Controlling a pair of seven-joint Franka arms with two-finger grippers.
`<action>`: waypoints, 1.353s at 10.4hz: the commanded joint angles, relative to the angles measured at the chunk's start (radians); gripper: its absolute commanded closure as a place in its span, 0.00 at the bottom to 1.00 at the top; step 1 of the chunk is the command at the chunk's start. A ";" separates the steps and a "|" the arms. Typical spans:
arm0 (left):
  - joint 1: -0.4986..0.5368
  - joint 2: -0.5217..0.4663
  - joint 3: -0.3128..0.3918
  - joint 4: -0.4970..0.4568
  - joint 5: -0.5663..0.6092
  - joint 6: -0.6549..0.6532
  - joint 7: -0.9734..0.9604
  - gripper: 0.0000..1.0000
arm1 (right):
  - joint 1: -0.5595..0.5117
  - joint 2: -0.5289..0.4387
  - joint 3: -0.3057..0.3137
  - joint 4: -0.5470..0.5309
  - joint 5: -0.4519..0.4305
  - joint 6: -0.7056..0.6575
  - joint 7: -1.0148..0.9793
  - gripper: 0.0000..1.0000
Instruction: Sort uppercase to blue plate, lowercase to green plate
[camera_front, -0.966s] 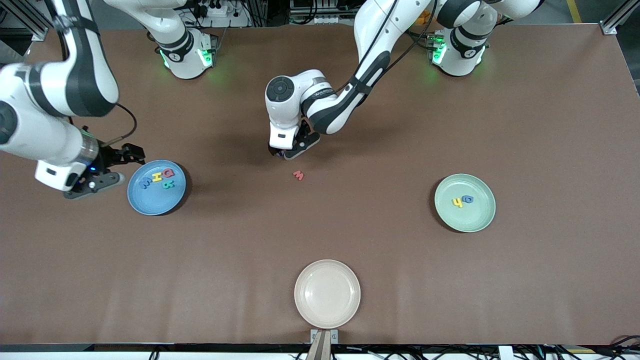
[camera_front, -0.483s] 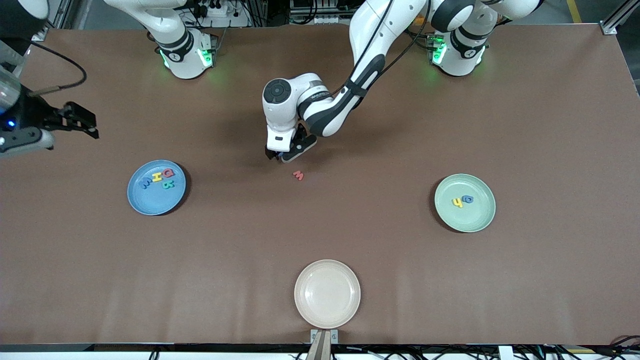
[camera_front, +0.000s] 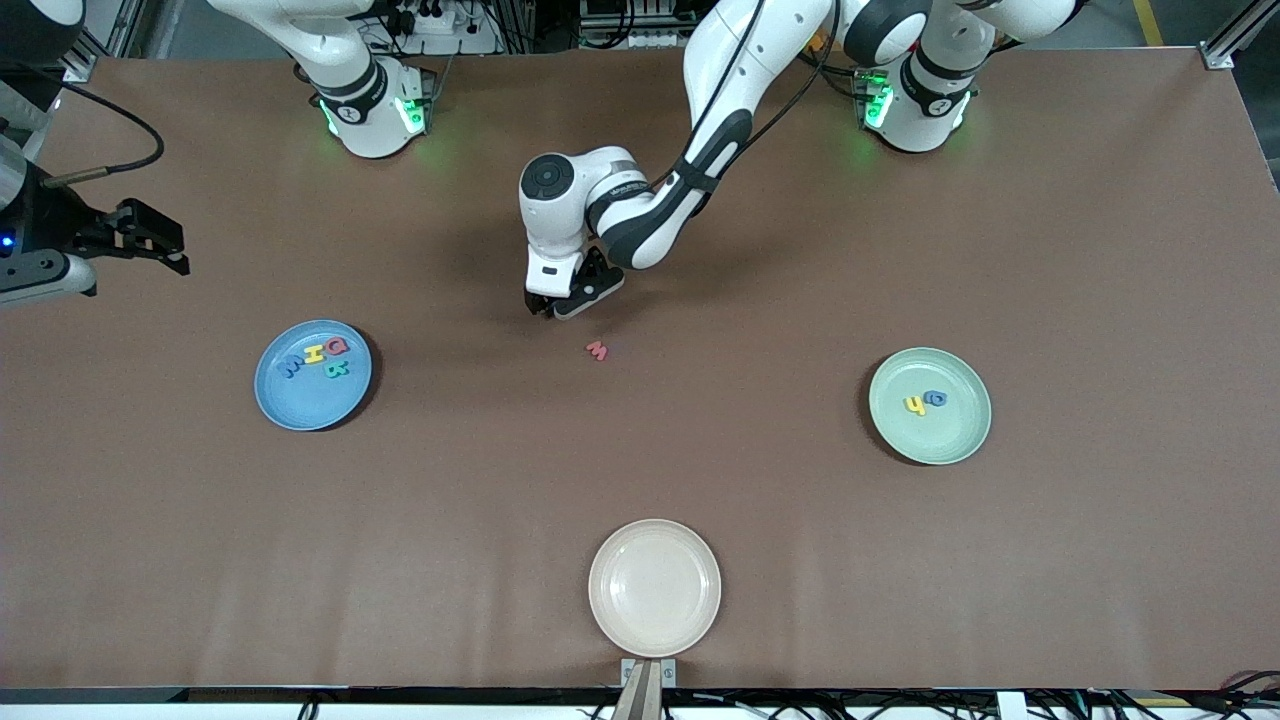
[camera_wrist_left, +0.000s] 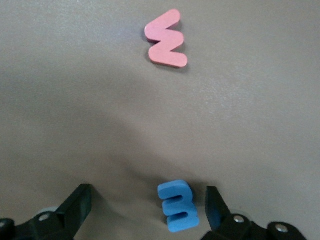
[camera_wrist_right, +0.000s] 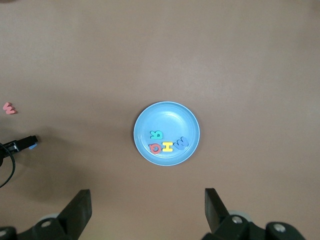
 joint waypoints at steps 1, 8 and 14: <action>-0.025 0.020 0.021 0.029 -0.009 0.003 0.029 0.00 | -0.011 0.014 -0.002 0.023 0.015 -0.002 0.019 0.00; -0.036 0.020 0.052 0.027 -0.011 -0.056 0.031 0.00 | -0.019 0.011 0.005 0.093 -0.003 -0.017 0.064 0.00; -0.036 0.015 0.050 0.055 -0.014 -0.119 0.028 0.00 | -0.054 0.007 -0.013 0.167 -0.023 -0.058 0.076 0.00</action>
